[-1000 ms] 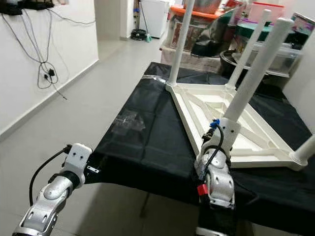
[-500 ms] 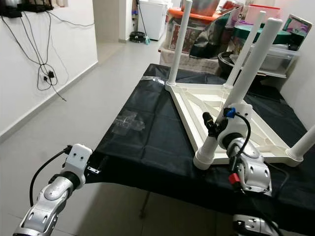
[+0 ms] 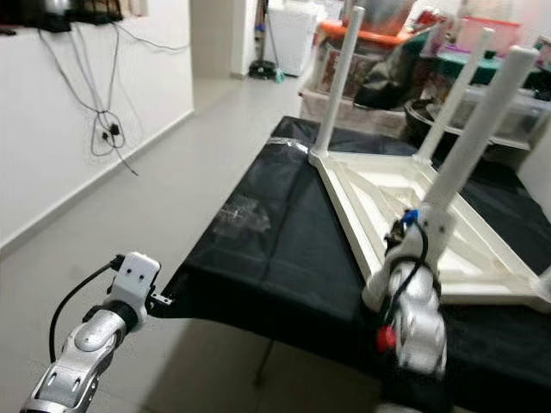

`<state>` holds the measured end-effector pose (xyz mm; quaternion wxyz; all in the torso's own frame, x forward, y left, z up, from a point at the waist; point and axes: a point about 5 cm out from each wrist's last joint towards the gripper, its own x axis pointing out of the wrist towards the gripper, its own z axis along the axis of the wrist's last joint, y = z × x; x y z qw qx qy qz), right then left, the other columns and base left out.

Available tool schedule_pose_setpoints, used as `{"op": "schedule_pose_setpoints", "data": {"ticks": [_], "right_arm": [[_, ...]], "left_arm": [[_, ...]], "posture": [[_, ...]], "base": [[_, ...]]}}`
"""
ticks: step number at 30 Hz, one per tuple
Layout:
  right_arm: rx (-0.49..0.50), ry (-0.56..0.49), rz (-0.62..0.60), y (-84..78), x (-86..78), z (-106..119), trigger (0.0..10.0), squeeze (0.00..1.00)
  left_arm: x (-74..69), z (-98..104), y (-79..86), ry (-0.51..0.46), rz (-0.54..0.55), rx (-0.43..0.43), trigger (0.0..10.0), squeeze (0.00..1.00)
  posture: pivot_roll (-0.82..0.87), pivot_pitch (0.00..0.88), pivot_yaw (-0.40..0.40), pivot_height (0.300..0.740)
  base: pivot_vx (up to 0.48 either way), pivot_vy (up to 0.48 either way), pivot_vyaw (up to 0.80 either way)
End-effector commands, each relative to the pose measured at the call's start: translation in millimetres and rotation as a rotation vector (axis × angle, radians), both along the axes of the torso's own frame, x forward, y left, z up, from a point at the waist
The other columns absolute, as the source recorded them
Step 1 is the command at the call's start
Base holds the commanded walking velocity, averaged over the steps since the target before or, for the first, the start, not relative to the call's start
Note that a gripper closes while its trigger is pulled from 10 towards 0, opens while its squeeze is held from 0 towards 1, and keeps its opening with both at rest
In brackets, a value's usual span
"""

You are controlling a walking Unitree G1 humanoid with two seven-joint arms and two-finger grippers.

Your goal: Building children table

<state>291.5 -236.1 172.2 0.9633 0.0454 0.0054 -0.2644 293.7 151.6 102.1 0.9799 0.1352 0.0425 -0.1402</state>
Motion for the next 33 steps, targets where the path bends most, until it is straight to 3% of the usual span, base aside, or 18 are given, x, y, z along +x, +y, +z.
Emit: {"op": "schedule_pose_setpoints", "data": {"ticks": [1, 2, 6, 7, 10, 11, 15, 16, 17, 19, 21, 22, 23, 24, 29, 30, 31, 33], "right_arm": [[0.002, 0.114, 0.064, 13.9, -1.2, -15.4, 0.0, 0.00], [-0.009, 0.134, 0.117, 21.4, 1.3, -16.8, 10.0, 0.00], [-0.021, 0.106, 0.180, 21.5, 8.0, -12.9, 10.0, 0.00], [-0.032, 0.070, 0.179, 14.7, 10.8, -7.1, 10.0, 1.00], [-0.045, 0.034, 0.202, 0.0, 17.2, 5.3, 10.0, 1.00], [-0.024, 0.017, 0.292, -5.1, 22.9, 12.2, 10.0, 0.00], [-0.022, -0.033, 0.478, -14.2, 28.9, 26.7, 10.0, 0.00], [-0.022, -0.033, 0.478, -14.2, 28.9, 26.7, 10.0, 0.00], [-0.018, -0.032, 0.576, -13.4, 27.1, 29.3, 10.0, 0.00], [-0.018, -0.032, 0.576, -13.4, 27.1, 29.3, 10.0, 0.00], [-0.024, -0.009, 0.801, -0.1, 19.3, 28.4, 10.0, 0.00], [-0.024, -0.009, 0.801, -0.1, 19.3, 28.4, 10.0, 0.00], [-0.013, 0.004, 0.855, 6.0, 17.2, 24.3, 6.3, 0.00], [-0.001, 0.019, 0.877, 10.7, 16.7, 18.5, 0.0, 0.00], [-0.012, 0.081, 0.847, 12.2, 18.2, 6.9, 0.0, 0.00], [0.008, 0.153, 0.727, 6.7, 21.9, -6.3, 0.0, 0.00], [0.008, 0.153, 0.727, 6.7, 21.9, -6.3, 0.0, 0.00], [0.060, 0.234, 0.331, -12.7, 22.4, -26.1, 0.0, 0.00]], "left_arm": [[-0.4, -1.3, -2.7, 0.010, -0.020, 0.010, 10.0, 0.00], [0.0, -1.9, -2.5, 0.013, -0.019, 0.012, 10.0, 0.00], [0.9, -2.7, -2.5, 0.018, -0.018, 0.013, 10.0, 0.00], [1.2, -2.8, -2.6, 0.019, -0.017, 0.013, 10.0, 0.00], [1.7, -3.1, -2.9, 0.019, -0.016, 0.011, 10.0, 0.00], [1.5, -3.2, -3.1, 0.019, -0.015, 0.009, 10.0, 0.00], [1.0, -3.6, -3.6, 0.020, -0.015, 0.006, 10.0, 0.00], [1.0, -3.6, -3.6, 0.020, -0.015, 0.006, 10.0, 0.00], [0.6, -3.8, -3.8, 0.020, -0.018, 0.007, 10.0, 0.00], [0.6, -3.8, -3.8, 0.020, -0.018, 0.007, 10.0, 0.00], [-0.1, -4.6, -4.5, 0.022, -0.022, 0.009, 10.0, 0.00], [-0.1, -4.6, -4.5, 0.022, -0.022, 0.009, 10.0, 0.00], [-0.6, -5.1, -5.6, 0.023, -0.025, 0.011, 10.0, 0.00], [-0.9, -5.2, -6.4, 0.024, -0.027, 0.011, 10.0, 0.00], [-1.1, -5.3, -6.8, 0.025, -0.030, 0.013, 10.0, 0.00], [-0.9, -5.0, -6.4, 0.025, -0.031, 0.014, 10.0, 0.00], [-0.9, -5.0, -6.4, 0.025, -0.031, 0.014, 10.0, 0.00], [-0.1, -3.9, -5.0, 0.024, -0.033, 0.019, 10.0, 0.00]], "posture": [[0.12, 0.000, -0.122, 0.740], [0.12, 0.000, -0.121, 0.740], [0.12, 0.000, -0.124, 0.740], [0.12, 0.000, -0.124, 0.740], [0.11, 0.000, -0.126, 0.740], [0.11, 0.000, -0.125, 0.740], [0.11, 0.000, -0.126, 0.740], [0.11, 0.000, -0.126, 0.740], [0.12, 0.000, -0.126, 0.740], [0.12, 0.000, -0.126, 0.740], [0.11, 0.000, -0.124, 0.740], [0.11, 0.000, -0.124, 0.740], [0.11, 0.000, -0.124, 0.740], [0.12, 0.000, -0.122, 0.740], [0.12, 0.000, -0.122, 0.740], [0.12, 0.000, -0.117, 0.740], [0.12, 0.000, -0.117, 0.740], [0.12, 0.000, -0.117, 0.740]], "base": [[0.000, 0.000, 0.00], [0.000, 0.000, 0.00], [0.000, 0.000, 0.00], [0.000, 0.000, 0.00], [0.000, 0.000, 0.00], [0.000, 0.000, 0.00], [0.000, 0.000, 0.00], [0.000, 0.000, 0.00], [0.000, 0.000, 0.00], [0.000, 0.000, 0.00], [0.000, 0.000, 0.00], [0.000, 0.000, 0.00], [0.000, 0.000, 0.00], [0.000, 0.000, 0.00], [0.000, 0.000, 0.00], [0.000, 0.000, 0.00], [0.000, 0.000, 0.00], [0.000, 0.000, 0.00]]}}
